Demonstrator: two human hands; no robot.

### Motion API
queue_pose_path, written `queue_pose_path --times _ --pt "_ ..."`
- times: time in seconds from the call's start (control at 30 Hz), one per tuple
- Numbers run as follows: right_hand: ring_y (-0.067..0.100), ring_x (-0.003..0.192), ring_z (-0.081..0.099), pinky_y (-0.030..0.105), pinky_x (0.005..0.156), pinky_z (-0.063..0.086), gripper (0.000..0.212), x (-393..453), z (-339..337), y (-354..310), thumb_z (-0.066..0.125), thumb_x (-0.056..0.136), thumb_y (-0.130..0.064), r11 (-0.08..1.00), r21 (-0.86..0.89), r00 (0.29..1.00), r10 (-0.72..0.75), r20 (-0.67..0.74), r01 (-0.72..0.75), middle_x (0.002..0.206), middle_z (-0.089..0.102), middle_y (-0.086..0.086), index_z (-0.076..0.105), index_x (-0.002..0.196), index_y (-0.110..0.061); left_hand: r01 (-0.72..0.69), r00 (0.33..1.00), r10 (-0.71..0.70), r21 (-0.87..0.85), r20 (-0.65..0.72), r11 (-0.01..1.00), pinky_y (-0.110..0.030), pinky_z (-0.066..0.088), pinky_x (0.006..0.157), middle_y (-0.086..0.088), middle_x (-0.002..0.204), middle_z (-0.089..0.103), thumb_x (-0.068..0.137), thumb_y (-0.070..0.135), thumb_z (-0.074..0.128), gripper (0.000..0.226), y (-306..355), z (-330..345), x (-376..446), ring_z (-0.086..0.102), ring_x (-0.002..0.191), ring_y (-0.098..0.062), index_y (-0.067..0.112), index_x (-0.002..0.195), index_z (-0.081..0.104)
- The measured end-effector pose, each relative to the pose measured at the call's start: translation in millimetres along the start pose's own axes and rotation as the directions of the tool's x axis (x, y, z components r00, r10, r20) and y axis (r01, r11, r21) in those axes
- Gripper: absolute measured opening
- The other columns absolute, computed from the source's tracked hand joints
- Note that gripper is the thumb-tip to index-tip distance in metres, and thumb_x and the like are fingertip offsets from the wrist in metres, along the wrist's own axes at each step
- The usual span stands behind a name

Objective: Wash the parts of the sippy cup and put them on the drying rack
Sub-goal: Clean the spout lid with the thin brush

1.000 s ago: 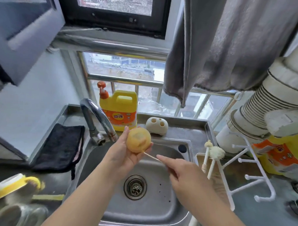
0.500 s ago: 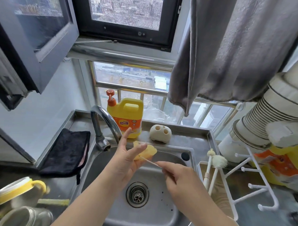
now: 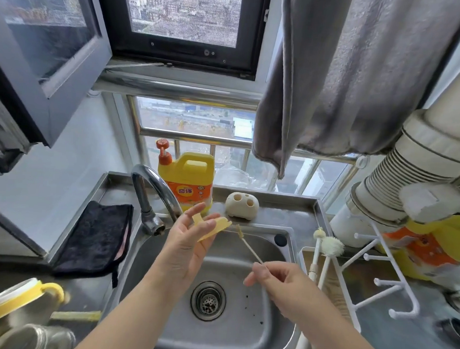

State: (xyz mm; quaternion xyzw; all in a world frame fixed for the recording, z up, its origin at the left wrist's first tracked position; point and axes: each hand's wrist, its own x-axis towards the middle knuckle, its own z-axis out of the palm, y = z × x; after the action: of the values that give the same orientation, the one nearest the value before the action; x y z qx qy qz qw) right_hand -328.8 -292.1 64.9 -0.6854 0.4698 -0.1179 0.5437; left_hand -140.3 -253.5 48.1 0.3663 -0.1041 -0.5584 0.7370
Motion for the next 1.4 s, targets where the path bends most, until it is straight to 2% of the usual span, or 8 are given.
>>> queue_pose_path --times 0.13,0.27,0.5,0.73,0.93,1.03,1.2,1.4 --pt "0.002 0.037 0.031 0.019 0.046 0.025 0.035 17.3 3.1 -12.7 0.054 0.09 -0.048 0.991 0.118 0.996 0.065 -0.061 -0.057 0.041 0.035 -0.013 0.073 0.077 -0.022 -0.003 0.999 -0.004 0.174 0.042 0.985 -0.026 0.057 0.073 -0.012 0.099 0.069 0.06 -0.001 0.07 0.065 -9.3 3.6 -5.3 0.069 0.086 -0.023 0.009 0.122 0.052" --pt "0.005 0.039 0.022 0.017 0.037 0.017 0.034 33.5 7.8 -34.9 0.055 0.093 -0.038 0.911 0.391 0.991 0.103 0.089 -0.13 0.048 0.031 -0.007 0.052 0.066 -0.018 -0.057 0.991 0.016 0.316 0.13 0.947 -0.027 0.055 0.075 -0.007 0.102 0.069 0.052 0.009 0.073 0.072 -11.3 9.9 -9.4 0.066 0.091 -0.02 0.013 0.121 0.054" --pt "0.0 0.035 0.019 0.011 0.032 0.015 0.032 33.5 4.2 -39.4 0.053 0.092 -0.025 0.714 0.692 0.989 0.002 0.145 -0.103 0.046 0.027 -0.008 0.049 0.061 -0.016 0.118 0.992 -0.122 0.129 0.023 0.985 -0.038 0.053 0.088 -0.021 0.132 0.053 0.067 -0.011 0.059 0.062 -2.5 7.5 -9.9 0.059 0.105 -0.028 0.002 0.127 0.05" --pt "0.001 0.04 0.022 0.012 0.036 0.018 0.025 23.4 -2.8 -25.4 0.055 0.08 -0.033 0.722 0.69 0.978 -0.099 0.186 -0.058 0.052 0.032 -0.006 0.048 0.065 -0.015 0.262 0.962 -0.268 0.103 0.052 0.96 -0.036 0.054 0.077 -0.016 0.093 0.067 0.075 0.018 0.058 0.042 -1.5 14.1 -21.9 0.064 0.081 -0.023 0.0 0.112 0.058" --pt "0.002 0.042 0.026 0.013 0.039 0.023 0.028 11.9 -5.8 -17.3 0.049 0.09 -0.04 0.922 0.381 0.995 -0.094 0.027 0.077 0.052 0.035 -0.011 0.066 0.097 -0.019 0.208 0.971 -0.203 -0.025 0.129 0.978 -0.045 0.052 0.089 -0.021 0.111 0.068 0.047 0.02 0.094 0.054 -0.1 20.6 -22.1 0.068 0.097 -0.03 0.002 0.094 0.075" --pt "0.002 0.046 0.033 0.012 0.046 0.028 0.027 -4.3 -19.6 -15.7 0.043 0.098 -0.028 0.964 0.088 0.959 -0.235 -0.156 0.251 0.051 0.038 -0.011 0.061 0.118 -0.035 0.143 0.988 -0.143 0.015 0.06 0.99 -0.043 0.052 0.086 -0.016 0.106 0.07 0.069 0.022 0.076 0.038 3.8 22.9 -22.4 0.067 0.097 -0.029 0.001 0.1 0.069" --pt "0.007 0.078 0.061 0.028 0.07 0.049 0.043 -34.5 -34.8 -24.9 0.047 0.096 -0.022 0.74 -0.584 0.889 -0.454 -0.067 0.334 0.089 0.07 -0.011 0.052 0.122 -0.056 0.058 0.998 -0.056 0.04 -0.035 0.998 -0.039 0.054 0.084 -0.015 0.106 0.07 0.078 0.02 0.056 0.037 6.5 23.0 -18.8 0.065 0.097 -0.026 0.001 0.11 0.059" --pt "0.01 0.088 0.061 0.029 0.076 0.048 0.036 -39.0 -28.1 -39.7 0.04 0.097 -0.032 0.735 -0.64 0.92 -0.375 -0.112 0.221 0.094 0.07 -0.009 0.05 0.124 -0.053 -0.017 1.0 0.016 0.166 0.004 0.986 -0.029 0.055 0.082 -0.007 0.092 0.073 0.076 0.022 0.056 0.033 2.1 26.8 -21.6 0.069 0.087 -0.017 0.003 0.102 0.059"
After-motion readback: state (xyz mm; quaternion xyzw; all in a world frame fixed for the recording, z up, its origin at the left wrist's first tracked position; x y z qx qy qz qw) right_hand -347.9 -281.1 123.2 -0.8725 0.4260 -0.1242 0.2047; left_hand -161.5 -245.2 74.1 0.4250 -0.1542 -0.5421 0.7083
